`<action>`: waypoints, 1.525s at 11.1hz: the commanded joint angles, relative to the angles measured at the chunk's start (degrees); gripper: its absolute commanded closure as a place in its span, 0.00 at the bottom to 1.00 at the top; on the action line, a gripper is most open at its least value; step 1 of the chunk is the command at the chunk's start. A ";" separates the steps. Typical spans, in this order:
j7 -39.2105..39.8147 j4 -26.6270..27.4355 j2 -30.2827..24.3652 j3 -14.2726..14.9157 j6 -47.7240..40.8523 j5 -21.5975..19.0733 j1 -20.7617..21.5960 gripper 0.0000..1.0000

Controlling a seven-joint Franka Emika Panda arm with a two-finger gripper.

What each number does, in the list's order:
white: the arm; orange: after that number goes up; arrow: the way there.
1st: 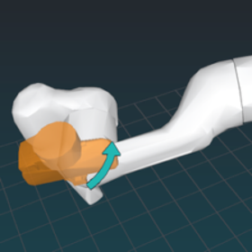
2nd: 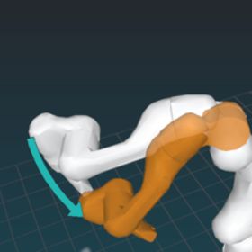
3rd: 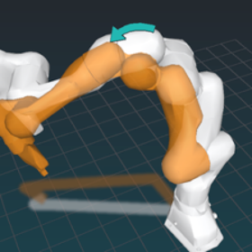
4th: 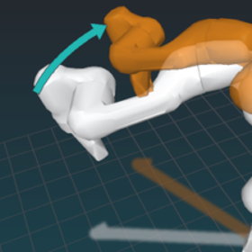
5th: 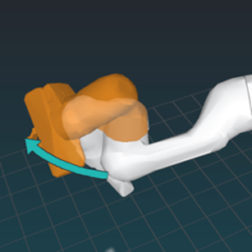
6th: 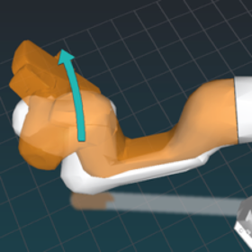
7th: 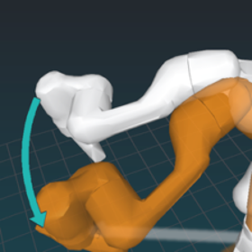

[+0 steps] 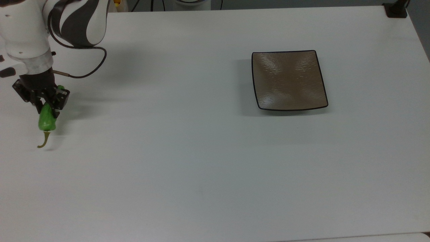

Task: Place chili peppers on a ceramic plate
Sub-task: 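Lift the held pepper and carry it over the brown plate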

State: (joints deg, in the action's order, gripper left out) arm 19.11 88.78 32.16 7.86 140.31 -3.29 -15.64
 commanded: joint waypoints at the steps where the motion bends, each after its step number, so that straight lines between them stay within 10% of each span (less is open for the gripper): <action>1: -1.69 1.48 -5.17 -3.53 -7.66 -3.65 0.17 0.77; 17: -35.88 9.92 -19.24 -26.92 -20.78 -3.66 9.03 0.76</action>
State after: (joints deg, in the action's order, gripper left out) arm -12.85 96.65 14.90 -17.41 119.31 -6.15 -8.60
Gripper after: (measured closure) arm 0.581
